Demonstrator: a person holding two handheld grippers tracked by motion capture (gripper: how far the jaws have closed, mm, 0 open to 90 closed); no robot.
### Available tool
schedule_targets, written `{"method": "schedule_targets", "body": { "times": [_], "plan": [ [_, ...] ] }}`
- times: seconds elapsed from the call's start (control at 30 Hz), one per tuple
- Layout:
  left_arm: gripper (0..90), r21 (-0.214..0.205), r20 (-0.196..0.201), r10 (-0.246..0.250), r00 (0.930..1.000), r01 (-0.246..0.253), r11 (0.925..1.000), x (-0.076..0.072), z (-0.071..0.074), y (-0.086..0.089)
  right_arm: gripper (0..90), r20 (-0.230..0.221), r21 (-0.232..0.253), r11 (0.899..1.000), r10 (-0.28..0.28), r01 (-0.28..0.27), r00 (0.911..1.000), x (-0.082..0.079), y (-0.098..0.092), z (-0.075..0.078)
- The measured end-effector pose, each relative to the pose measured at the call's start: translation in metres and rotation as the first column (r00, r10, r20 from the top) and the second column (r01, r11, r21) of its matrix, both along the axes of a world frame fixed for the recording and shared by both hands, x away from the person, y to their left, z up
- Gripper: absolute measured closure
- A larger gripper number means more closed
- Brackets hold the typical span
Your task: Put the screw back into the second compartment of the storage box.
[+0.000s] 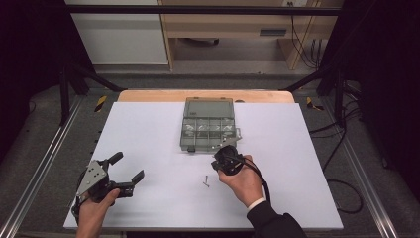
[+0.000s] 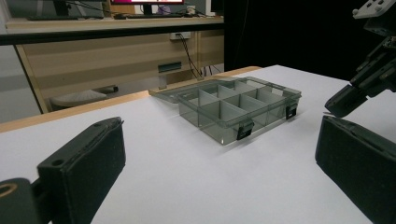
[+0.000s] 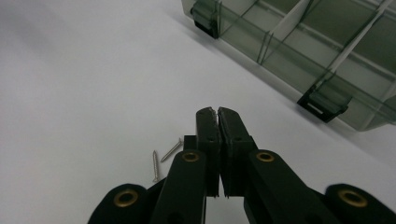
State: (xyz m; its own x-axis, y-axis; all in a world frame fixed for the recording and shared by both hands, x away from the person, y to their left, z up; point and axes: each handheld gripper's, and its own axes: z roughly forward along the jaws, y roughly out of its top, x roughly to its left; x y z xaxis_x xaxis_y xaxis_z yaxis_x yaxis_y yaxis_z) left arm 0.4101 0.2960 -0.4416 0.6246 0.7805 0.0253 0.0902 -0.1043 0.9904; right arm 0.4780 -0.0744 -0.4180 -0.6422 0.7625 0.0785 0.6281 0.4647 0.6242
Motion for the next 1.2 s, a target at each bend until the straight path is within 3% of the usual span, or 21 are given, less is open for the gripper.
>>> {"method": "schedule_targets", "body": {
  "times": [0.33, 0.5, 0.73, 0.97, 1.2],
  "plan": [
    [1.3, -0.02, 0.006, -0.004, 1.0, 0.004, 0.9998, 0.001, 0.0, 0.001, 88.1, 0.108, 0.046, 0.999, 0.002, -0.007, 0.9941, 0.015, 0.0, 0.022],
    [1.2, -0.035, 0.008, -0.008, 0.9999, 0.008, 0.9993, 0.001, 0.0, 0.002, 88.1, 0.129, 0.048, 0.999, -0.001, -0.005, 0.9917, 0.022, 0.002, 0.025],
    [1.1, -0.025, 0.021, -0.004, 0.9998, 0.004, 0.9997, 0.001, -0.001, 0.001, 88.1, 0.169, 0.058, 0.998, -0.012, 0.003, 0.9855, 0.031, 0.003, 0.032],
    [1.1, -0.056, 0.019, -0.01, 0.9998, 0.011, 0.9984, 0.005, -0.001, 0.001, 88.1, 0.195, 0.091, 0.995, -0.046, 0.028, 0.9798, 0.04, 0.006, 0.033],
    [1.1, -0.066, 0.02, -0.013, 0.9997, 0.015, 0.9977, 0.006, -0.002, 0.001, 88.1, 0.236, 0.118, 0.992, -0.08, 0.054, 0.9685, 0.053, 0.006, 0.031]
  ]
}}
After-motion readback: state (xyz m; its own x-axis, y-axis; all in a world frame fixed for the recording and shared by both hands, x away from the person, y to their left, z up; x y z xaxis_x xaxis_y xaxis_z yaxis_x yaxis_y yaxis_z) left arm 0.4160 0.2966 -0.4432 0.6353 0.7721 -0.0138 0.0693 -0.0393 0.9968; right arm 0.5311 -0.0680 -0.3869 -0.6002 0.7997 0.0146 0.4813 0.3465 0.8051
